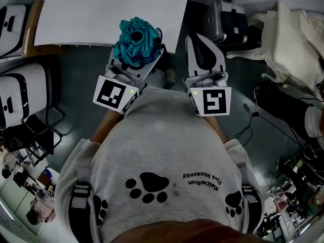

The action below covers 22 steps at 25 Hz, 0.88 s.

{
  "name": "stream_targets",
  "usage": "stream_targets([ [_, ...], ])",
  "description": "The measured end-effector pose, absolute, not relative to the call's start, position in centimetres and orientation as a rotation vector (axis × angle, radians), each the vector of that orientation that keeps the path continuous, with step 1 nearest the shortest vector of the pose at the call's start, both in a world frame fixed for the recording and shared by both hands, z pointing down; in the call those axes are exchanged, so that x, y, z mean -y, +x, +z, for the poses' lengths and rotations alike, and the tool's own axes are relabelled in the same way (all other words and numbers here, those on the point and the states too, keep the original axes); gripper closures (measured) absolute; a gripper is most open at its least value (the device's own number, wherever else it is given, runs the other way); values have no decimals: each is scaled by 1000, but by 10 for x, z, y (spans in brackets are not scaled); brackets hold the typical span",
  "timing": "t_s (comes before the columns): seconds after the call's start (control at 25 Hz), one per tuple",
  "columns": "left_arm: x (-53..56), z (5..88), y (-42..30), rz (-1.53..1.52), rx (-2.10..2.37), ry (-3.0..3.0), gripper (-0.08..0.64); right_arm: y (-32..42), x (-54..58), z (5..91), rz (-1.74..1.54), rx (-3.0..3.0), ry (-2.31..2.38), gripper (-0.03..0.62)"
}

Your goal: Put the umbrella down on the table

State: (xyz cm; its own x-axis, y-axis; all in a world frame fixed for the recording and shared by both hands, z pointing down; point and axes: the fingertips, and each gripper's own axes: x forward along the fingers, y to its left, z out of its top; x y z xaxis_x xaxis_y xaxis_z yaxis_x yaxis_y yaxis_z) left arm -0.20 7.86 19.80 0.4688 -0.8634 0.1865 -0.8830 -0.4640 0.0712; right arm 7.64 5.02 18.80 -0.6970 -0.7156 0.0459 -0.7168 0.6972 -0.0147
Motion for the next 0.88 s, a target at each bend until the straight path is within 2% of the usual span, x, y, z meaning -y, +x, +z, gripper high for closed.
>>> stream_targets([
  [0.2, -63, 227, -11, 314, 1462, 2568, 291, 63, -31, 199, 91, 2859, 1257, 551],
  [0.88, 1, 320, -46, 345, 1303, 2570, 291, 21, 14, 306, 204, 2705, 1221, 551],
])
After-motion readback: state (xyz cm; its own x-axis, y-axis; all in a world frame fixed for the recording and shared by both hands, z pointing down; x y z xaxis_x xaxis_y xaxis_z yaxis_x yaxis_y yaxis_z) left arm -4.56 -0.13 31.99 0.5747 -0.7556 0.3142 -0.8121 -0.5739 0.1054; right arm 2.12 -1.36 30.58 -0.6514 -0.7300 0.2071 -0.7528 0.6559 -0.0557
